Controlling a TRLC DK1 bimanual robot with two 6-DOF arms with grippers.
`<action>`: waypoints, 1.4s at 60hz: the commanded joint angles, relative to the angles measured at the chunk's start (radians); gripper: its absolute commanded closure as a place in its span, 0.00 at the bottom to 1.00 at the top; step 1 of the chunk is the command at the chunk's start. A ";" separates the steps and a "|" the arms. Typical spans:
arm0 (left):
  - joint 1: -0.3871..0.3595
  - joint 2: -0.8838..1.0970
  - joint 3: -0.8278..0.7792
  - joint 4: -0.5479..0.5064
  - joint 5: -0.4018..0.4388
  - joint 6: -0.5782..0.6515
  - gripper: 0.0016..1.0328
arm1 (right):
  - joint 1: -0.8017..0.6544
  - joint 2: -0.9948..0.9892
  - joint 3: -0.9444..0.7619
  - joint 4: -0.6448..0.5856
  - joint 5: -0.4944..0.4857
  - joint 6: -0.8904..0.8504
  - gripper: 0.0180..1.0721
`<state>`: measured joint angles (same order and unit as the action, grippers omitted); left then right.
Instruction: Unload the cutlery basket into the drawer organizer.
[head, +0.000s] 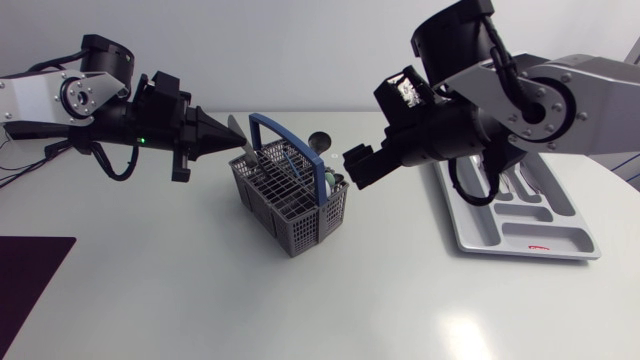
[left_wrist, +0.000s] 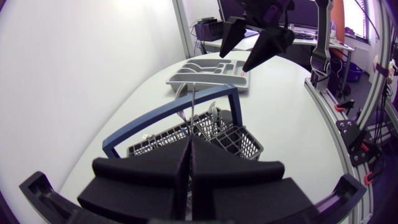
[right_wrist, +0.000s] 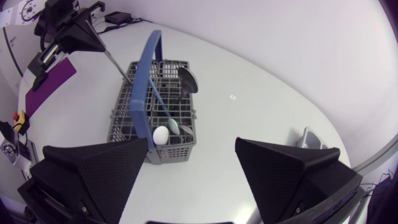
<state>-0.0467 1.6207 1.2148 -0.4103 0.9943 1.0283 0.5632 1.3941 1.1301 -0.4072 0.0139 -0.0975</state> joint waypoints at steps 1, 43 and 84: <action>0.001 -0.050 0.037 0.002 0.032 -0.048 0.97 | 0.035 -0.041 0.007 0.010 0.020 -0.008 0.05; 0.028 -0.176 0.002 0.001 -0.006 -0.201 0.97 | 0.345 0.092 0.138 0.016 0.135 0.058 0.05; 0.094 -0.337 -0.012 -0.130 0.017 -0.252 0.97 | 0.354 0.258 0.143 0.136 0.067 -0.074 0.08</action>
<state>0.0322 1.3254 1.2098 -0.5026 0.9783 0.7662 0.9276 1.6882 1.3170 -0.2882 0.1051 -0.0982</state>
